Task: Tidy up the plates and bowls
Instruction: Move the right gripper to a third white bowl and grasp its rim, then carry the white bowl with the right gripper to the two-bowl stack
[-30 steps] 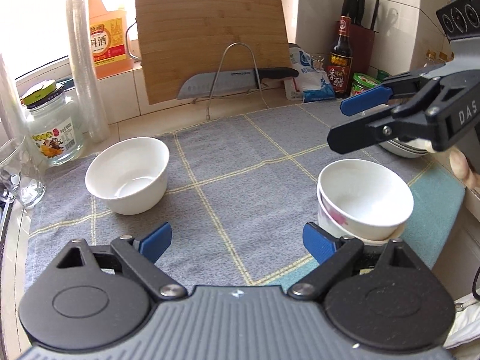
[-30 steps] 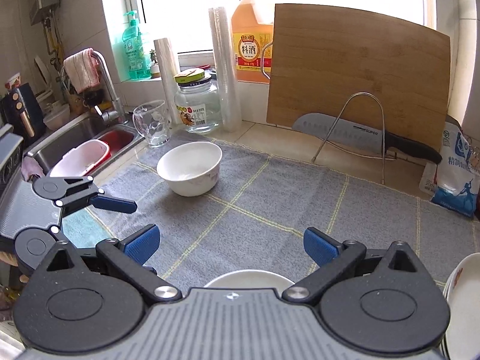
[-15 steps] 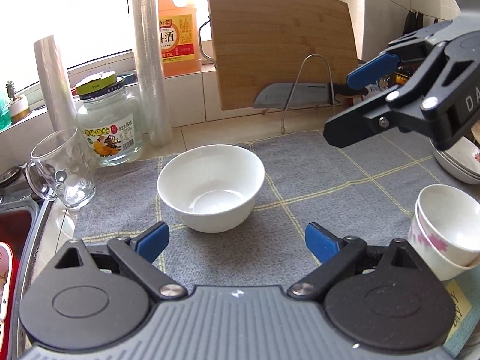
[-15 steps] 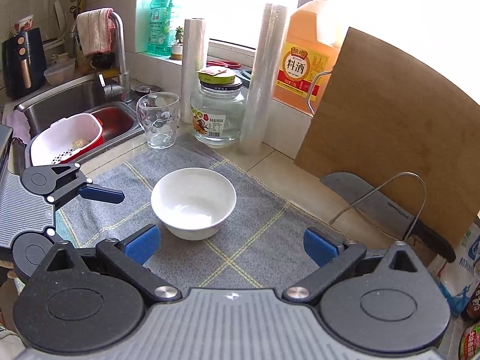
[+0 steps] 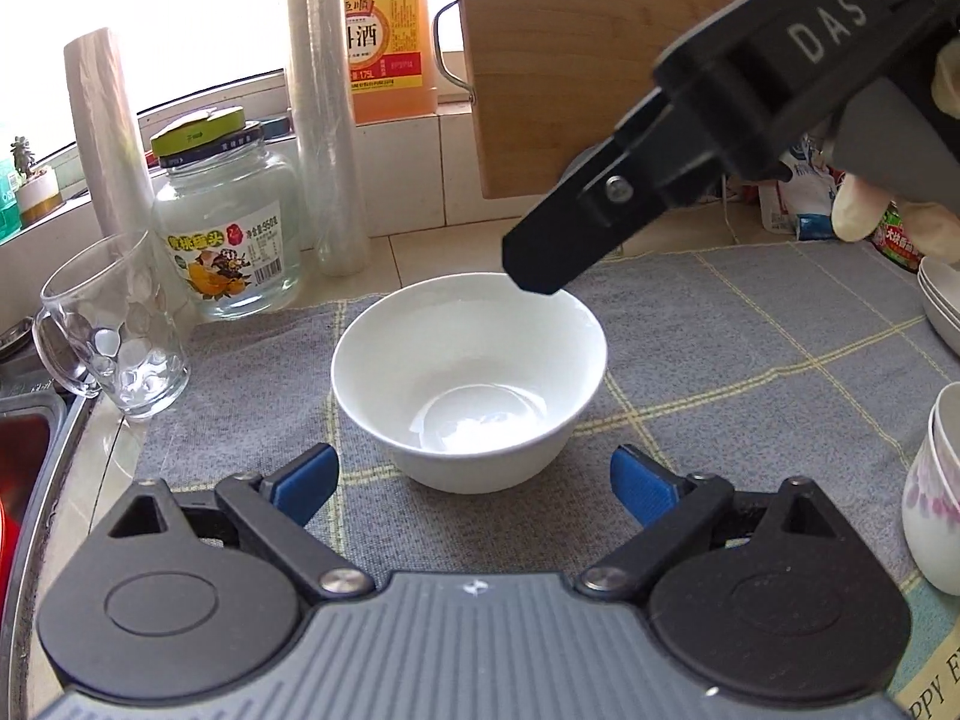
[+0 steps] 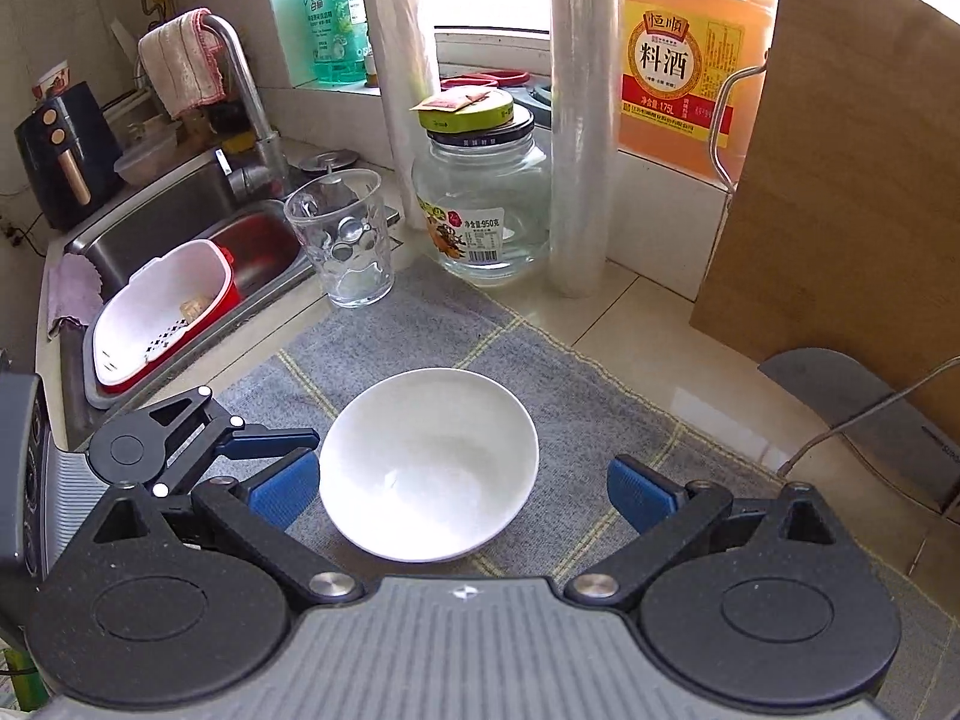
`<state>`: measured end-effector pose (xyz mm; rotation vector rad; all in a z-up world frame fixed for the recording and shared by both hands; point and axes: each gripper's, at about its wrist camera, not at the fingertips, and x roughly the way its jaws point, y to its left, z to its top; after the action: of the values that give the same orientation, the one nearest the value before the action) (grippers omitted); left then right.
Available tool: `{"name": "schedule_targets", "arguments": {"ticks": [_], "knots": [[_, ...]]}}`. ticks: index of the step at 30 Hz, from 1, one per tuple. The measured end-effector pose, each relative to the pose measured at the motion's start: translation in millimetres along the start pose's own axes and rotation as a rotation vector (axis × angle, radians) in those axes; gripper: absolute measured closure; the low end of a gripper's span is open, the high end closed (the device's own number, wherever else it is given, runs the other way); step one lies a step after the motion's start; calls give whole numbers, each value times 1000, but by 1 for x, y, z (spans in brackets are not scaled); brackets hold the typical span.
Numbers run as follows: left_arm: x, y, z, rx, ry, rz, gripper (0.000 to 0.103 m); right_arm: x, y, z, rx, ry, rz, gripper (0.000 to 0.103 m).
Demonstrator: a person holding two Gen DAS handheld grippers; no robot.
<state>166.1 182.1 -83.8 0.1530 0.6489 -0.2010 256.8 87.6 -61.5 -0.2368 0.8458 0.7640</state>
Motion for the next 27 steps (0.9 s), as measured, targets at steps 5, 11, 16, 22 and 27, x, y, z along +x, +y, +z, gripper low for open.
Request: {"name": "schedule_targets", "arguments": {"ticks": [5, 11, 16, 22, 27], "knots": [[5, 2, 0, -17, 3, 5, 6, 21, -6, 1, 5, 45, 23, 0], [9, 3, -1, -20, 6, 14, 6, 38, -6, 3, -3, 67, 56, 0], [10, 5, 0, -29, -12, 16, 7, 49, -4, 6, -24, 80, 70, 0], [13, 6, 2, -19, -24, 9, 8, 58, -7, 11, -28, 87, 85, 3], [13, 6, 3, -13, -35, 11, 9, 65, -9, 15, -27, 95, 98, 10]]}}
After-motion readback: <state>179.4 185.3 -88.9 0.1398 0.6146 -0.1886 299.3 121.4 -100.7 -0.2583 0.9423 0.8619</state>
